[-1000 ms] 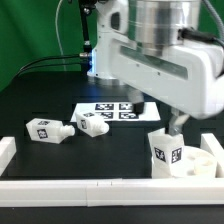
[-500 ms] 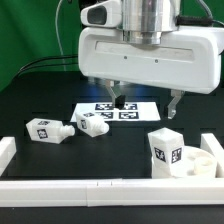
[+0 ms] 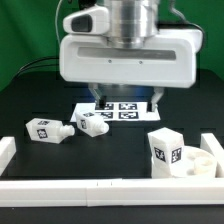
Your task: Assemble stool
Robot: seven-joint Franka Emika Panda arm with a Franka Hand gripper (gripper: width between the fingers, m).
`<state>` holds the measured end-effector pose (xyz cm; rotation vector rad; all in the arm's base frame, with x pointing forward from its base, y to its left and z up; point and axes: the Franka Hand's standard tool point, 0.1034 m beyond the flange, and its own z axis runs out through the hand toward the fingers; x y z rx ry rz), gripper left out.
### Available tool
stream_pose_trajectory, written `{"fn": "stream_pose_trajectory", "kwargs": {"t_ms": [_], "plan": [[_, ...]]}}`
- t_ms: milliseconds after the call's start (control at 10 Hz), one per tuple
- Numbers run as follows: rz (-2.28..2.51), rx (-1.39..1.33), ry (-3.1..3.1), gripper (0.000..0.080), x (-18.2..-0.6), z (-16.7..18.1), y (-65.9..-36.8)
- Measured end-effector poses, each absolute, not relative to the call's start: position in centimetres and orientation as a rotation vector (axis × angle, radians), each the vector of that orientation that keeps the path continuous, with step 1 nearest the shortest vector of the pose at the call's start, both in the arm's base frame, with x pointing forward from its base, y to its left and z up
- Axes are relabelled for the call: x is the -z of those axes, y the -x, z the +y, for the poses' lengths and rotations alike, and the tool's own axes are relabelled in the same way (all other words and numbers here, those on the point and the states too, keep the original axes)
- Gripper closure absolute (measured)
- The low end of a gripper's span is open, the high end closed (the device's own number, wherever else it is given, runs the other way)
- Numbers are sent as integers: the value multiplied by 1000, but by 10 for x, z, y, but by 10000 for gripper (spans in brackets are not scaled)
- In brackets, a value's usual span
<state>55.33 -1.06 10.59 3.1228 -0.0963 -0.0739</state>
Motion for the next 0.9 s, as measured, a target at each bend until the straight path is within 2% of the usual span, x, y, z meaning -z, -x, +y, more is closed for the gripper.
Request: {"fn": "stream_pose_trajectory", "kwargs": {"t_ms": [400,600,800,900], "plan": [[276,80,-3119,151,-104,-13,-550],[483,166,-3112,151,-95,-26,-528],[669,132,-3077,151,-84,-46,-492],[652,138,-3083,151,-82,-48,-485]]}}
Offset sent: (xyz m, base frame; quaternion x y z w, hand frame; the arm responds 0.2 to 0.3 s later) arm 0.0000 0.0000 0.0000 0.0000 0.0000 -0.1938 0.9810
